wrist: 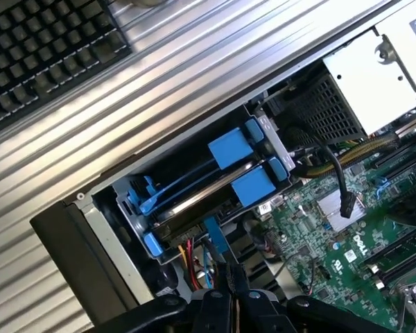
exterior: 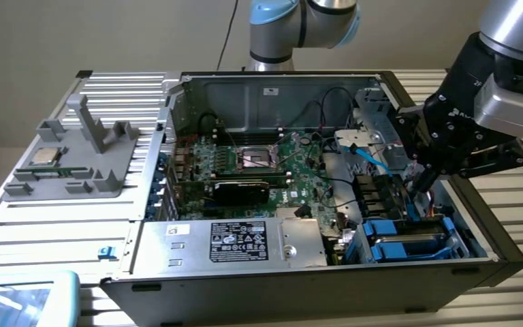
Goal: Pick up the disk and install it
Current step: 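Insert the second disk wire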
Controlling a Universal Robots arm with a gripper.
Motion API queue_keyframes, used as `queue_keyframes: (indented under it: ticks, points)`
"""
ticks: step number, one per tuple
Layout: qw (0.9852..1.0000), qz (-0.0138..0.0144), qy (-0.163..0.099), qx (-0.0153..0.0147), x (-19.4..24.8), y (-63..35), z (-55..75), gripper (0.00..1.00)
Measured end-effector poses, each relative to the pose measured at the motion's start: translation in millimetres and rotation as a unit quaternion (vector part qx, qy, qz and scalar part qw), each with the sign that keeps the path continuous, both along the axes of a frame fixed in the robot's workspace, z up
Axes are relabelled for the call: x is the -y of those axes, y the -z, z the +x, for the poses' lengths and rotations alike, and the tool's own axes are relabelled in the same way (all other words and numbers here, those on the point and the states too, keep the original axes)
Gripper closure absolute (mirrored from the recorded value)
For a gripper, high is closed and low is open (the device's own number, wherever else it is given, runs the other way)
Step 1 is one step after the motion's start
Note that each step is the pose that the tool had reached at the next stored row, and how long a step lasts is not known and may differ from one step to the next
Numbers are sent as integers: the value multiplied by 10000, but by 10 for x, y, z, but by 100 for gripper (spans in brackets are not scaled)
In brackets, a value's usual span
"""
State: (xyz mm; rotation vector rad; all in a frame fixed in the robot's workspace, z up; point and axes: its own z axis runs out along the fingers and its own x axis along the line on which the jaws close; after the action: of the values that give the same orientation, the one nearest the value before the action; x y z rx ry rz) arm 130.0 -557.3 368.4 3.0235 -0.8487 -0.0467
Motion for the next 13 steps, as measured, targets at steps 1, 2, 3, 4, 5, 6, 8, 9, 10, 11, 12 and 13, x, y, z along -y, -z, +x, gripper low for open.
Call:
queue_keyframes:
  ticks: [1, 2, 3, 4, 5, 6, 8, 9, 10, 11, 12, 13]
  points:
    - [10000, 6, -90, 0, 0, 1, 0, 89]
    - [9998, 14, -182, 0, 0, 2, 0, 89]
    - [9996, 22, -272, 0, 0, 2, 0, 89]
    - [9993, 31, -365, 0, 0, 3, 0, 89]
    - [9990, 40, -454, 0, 0, 4, 0, 89]
    - [9985, 50, -547, 0, 0, 5, 0, 89]
    - [9973, 83, -727, 1, 0, 6, 0, 89]
    - [9971, 116, -758, 2, 0, 6, 1, 89]
    - [9970, 118, -759, 1, 0, 6, 1, 89]
    - [9970, 118, -759, 1, 0, 6, 1, 89]
    - [9970, 119, -759, 2, 0, 6, 1, 89]
    - [9970, 119, -760, 3, 0, 6, 0, 89]
